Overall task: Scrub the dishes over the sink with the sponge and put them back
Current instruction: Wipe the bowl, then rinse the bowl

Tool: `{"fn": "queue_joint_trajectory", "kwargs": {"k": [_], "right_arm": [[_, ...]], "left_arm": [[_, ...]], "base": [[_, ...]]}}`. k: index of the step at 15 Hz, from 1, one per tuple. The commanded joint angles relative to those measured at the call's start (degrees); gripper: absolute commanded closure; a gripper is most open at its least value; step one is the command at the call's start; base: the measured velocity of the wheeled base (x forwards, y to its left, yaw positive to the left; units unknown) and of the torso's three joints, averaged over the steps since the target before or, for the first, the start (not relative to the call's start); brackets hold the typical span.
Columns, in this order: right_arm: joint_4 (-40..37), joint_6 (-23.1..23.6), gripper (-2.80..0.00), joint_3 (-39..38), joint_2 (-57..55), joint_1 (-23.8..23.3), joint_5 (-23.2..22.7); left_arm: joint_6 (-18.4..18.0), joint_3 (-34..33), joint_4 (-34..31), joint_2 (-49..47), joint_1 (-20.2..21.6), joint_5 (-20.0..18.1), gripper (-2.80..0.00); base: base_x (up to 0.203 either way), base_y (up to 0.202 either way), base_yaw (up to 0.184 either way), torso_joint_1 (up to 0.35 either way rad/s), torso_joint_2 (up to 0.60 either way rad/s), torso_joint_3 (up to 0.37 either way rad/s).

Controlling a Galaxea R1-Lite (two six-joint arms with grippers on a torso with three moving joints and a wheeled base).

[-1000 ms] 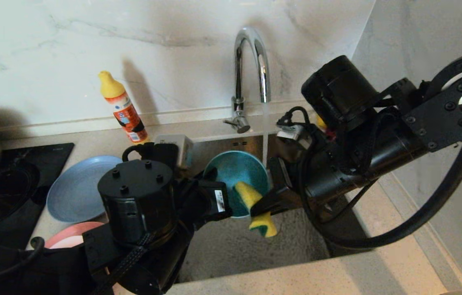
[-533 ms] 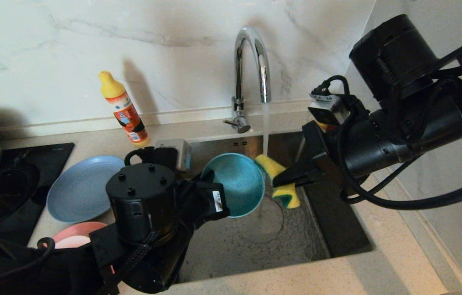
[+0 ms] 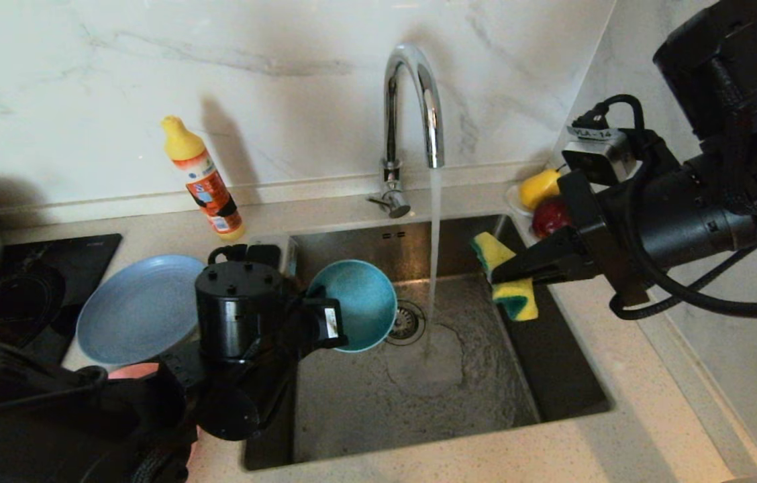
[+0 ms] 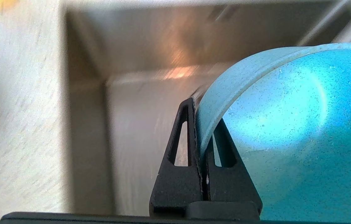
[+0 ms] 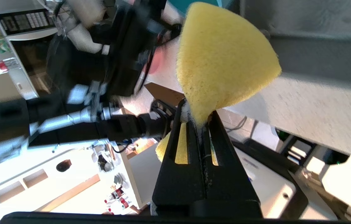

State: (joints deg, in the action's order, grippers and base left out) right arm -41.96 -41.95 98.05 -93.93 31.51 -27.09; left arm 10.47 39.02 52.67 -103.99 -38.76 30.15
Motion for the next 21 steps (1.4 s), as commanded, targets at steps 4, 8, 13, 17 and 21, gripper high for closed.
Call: {"fn": "queue_joint_trajectory", "kwargs": {"k": [4, 8, 13, 17, 21], "right_arm": [[0.1, 0.1, 0.0, -6.8, 7.6, -1.8, 0.0], [-0.2, 0.0, 0.0, -6.9, 10.9, -1.8, 0.2], [-0.5, -0.2, 0.0, -9.9, 16.0, -1.5, 0.2], [0.1, -0.2, 0.0, -12.6, 17.2, -1.5, 0.3], [0.3, 0.0, 0.0, -12.8, 16.2, -1.5, 0.1]], "left_arm": [[7.4, 14.8, -22.7, -5.5, 1.7, -2.6, 0.0], [16.7, 30.9, -43.6, -9.4, 1.7, -6.6, 0.0], [21.7, 45.9, -56.1, -16.2, 1.5, -9.7, 0.0], [23.4, 53.6, -60.9, -20.5, 1.2, -9.4, 0.0], [25.8, 58.7, -62.4, -24.1, 1.3, -9.2, 0.0]], "base": [[0.0, 0.0, 0.0, 0.0, 0.0, 0.0], [0.0, 0.0, 0.0, 0.0, 0.0, 0.0], [0.0, 0.0, 0.0, 0.0, 0.0, 0.0], [0.0, 0.0, 0.0, 0.0, 0.0, 0.0], [0.0, 0.0, 0.0, 0.0, 0.0, 0.0]]}}
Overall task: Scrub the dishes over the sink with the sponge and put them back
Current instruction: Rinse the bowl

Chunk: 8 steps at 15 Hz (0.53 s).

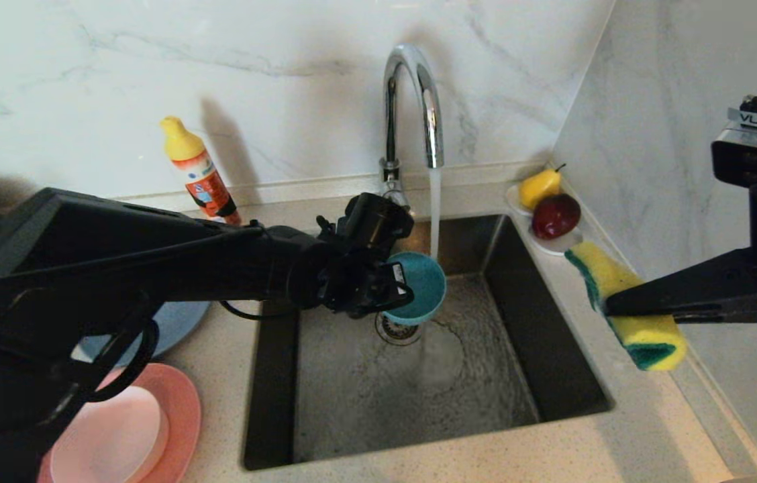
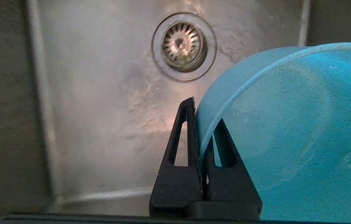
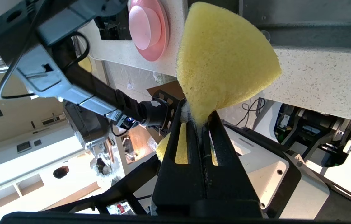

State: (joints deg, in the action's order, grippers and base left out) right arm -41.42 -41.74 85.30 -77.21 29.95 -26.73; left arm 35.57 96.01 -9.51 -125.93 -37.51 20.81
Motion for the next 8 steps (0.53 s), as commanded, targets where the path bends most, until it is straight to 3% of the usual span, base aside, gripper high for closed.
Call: {"fn": "queue_joint_trajectory", "kwargs": {"k": [1, 8], "right_arm": [[-0.2, -0.2, 0.0, 0.0, -0.7, 0.0, -0.2], [0.4, -0.4, 0.0, 0.0, 0.8, 0.1, -0.3]], "left_arm": [[1.0, 2.4, -0.3, -2.7, 0.1, 0.1, 0.0], [4.8, 9.5, -3.6, -5.2, -0.2, 0.4, 0.0]], "base": [[0.0, 0.0, 0.0, 0.0, 0.0, 0.0], [0.0, 0.0, 0.0, 0.0, 0.0, 0.0]]}}
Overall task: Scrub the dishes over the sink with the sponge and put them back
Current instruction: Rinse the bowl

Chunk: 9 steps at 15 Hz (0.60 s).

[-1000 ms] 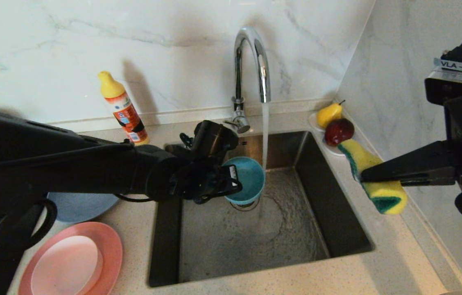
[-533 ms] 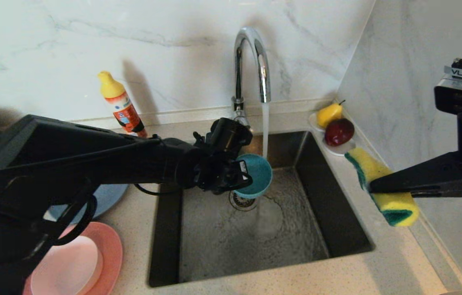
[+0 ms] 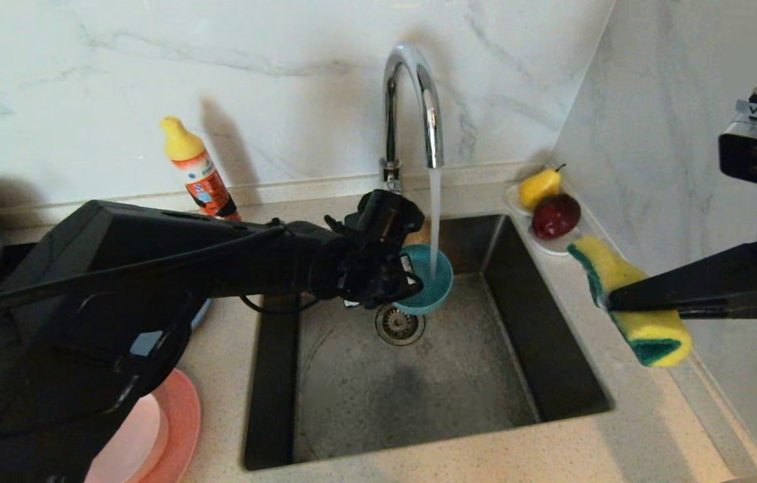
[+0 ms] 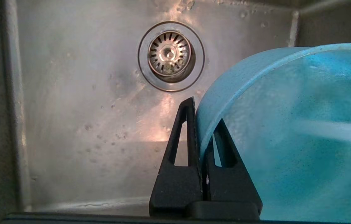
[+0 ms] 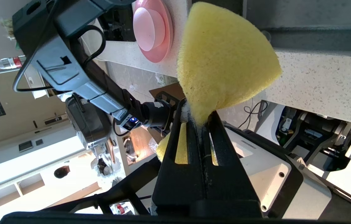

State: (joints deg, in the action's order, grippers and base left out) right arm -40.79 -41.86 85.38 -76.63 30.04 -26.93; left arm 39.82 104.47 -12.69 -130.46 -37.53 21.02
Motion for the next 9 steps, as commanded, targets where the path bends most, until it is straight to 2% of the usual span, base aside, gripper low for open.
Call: {"fn": "queue_joint_trajectory", "kwargs": {"k": [1, 6, 9], "right_arm": [[-0.2, -0.2, 0.0, 0.0, 0.3, 0.0, -0.1], [-0.1, -0.3, 0.0, -0.1, 0.7, -0.1, -0.1], [-0.1, -0.3, 0.0, -0.8, 0.8, -0.1, -0.2]], "left_arm": [[0.6, 1.1, -0.5, -0.7, -0.4, 0.2, 0.0], [2.4, 0.2, -1.3, -0.1, -1.6, 0.5, 0.0], [2.6, -1.3, -1.4, 1.4, -1.5, 3.9, 0.0]], "base": [[0.0, 0.0, 0.0, 0.0, 0.0, 0.0], [0.0, 0.0, 0.0, 0.0, 0.0, 0.0], [0.0, 0.0, 0.0, 0.0, 0.0, 0.0]]}}
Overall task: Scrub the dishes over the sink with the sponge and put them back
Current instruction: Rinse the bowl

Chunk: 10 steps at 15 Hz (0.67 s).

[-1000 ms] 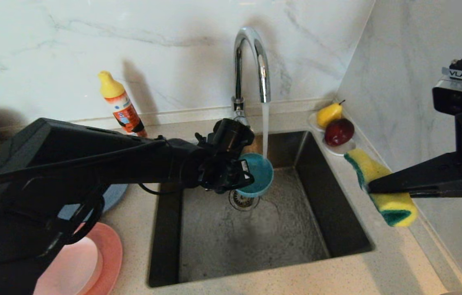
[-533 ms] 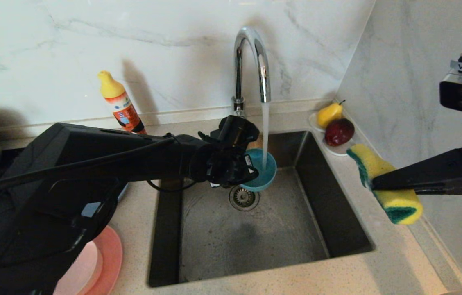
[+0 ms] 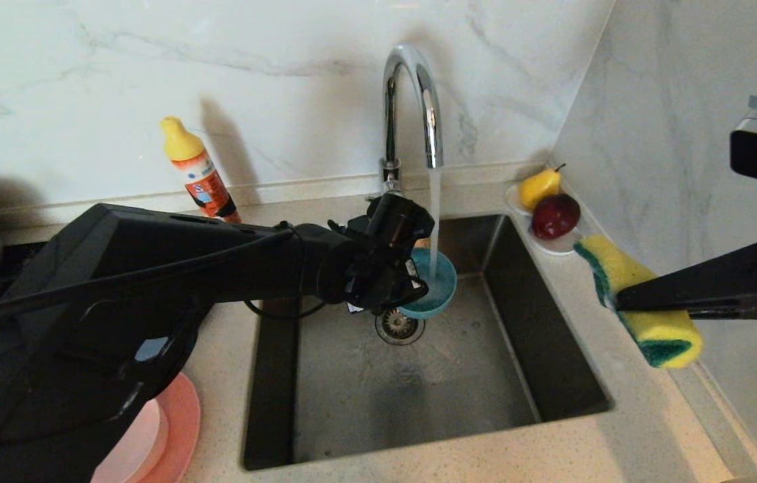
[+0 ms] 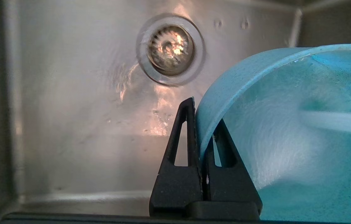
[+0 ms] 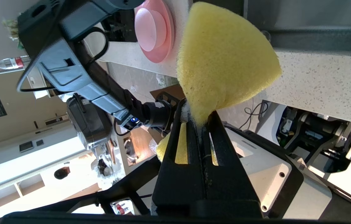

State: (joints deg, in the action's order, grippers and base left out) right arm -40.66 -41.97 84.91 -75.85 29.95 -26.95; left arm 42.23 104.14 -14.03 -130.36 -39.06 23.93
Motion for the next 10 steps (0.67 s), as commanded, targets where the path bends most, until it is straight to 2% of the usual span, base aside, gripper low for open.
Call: {"fn": "queue_joint_trajectory", "kwargs": {"k": [1, 4, 6, 10], "right_arm": [[-0.2, -0.1, 0.0, -0.4, -0.1, 0.0, -0.3], [-0.1, -0.2, 0.0, -1.1, -0.1, -0.1, -0.2], [-0.1, -0.2, 0.0, -1.5, -0.1, -0.3, -0.1], [0.5, -0.1, 0.0, -3.4, -0.7, -0.3, -0.3]], "left_arm": [[0.0, -2.9, 0.1, 2.3, 0.0, 3.4, 0.0], [-1.9, -7.8, 0.7, 6.5, 1.2, 11.3, 0.0], [-5.6, -9.4, 1.3, 9.6, 3.2, 15.2, 0.0], [-12.7, -15.9, 9.1, 15.2, 5.0, 17.5, 0.0]], "base": [[0.0, 0.0, 0.0, 0.0, 0.0, 0.0], [0.0, 0.0, 0.0, 0.0, 0.0, 0.0], [0.0, 0.0, 0.0, 0.0, 0.0, 0.0], [0.0, 0.0, 0.0, 0.0, 0.0, 0.0]]}}
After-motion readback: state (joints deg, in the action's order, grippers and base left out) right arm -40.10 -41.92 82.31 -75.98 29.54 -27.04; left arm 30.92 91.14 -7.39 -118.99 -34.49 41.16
